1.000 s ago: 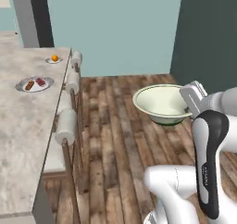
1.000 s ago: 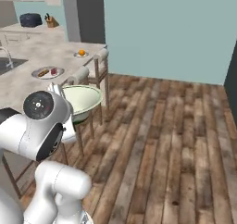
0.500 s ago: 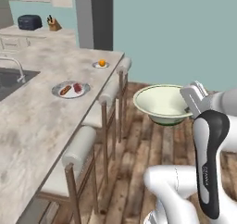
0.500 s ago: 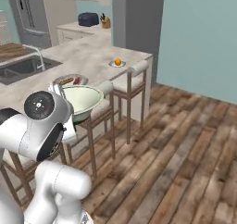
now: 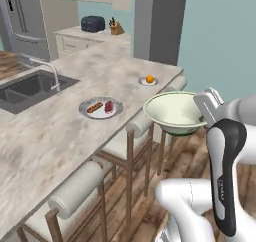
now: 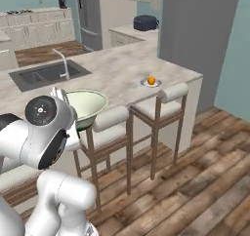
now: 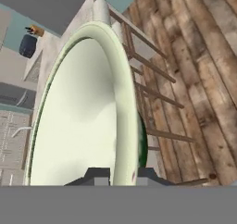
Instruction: Take the smaller bowl and place it next to the appetizer plate on the dining counter , and place the larger bowl next to the plate with cooked food.
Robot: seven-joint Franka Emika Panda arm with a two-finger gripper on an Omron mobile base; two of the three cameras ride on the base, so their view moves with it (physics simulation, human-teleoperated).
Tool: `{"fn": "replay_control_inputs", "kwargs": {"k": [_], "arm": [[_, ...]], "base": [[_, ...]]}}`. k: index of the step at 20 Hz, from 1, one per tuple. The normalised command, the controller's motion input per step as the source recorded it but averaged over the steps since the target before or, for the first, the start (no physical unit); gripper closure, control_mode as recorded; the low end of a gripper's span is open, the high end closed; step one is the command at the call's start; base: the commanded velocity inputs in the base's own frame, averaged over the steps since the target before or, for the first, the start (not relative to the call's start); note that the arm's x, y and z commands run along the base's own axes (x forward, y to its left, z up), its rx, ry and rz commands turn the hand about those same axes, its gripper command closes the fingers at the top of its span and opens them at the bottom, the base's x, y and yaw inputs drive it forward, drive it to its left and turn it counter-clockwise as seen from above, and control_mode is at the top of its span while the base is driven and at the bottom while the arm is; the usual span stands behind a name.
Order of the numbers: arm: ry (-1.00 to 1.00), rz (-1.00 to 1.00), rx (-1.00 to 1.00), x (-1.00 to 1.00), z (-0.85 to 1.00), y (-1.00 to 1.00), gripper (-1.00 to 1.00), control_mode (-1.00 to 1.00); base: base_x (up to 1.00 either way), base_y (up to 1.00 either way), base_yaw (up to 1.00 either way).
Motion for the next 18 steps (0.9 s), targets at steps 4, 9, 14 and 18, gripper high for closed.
{"fn": "replay_control_inputs", "kwargs": {"k": [4,9,14,18], "arm": [[0.0,0.0,0.0,0.0,0.0,0.0,1.0,1.0],[0.0,0.0,0.0,0.0,0.0,0.0,1.0,1.0],[0.0,0.0,0.0,0.0,0.0,0.0,1.0,1.0],[0.0,0.0,0.0,0.0,0.0,0.0,1.0,1.0]], "base": [[0.42,-0.79,0.48],[0.46,-0.74,0.5],[0.39,-0.61,0.49],[0.43,-0.47,0.52]]}}
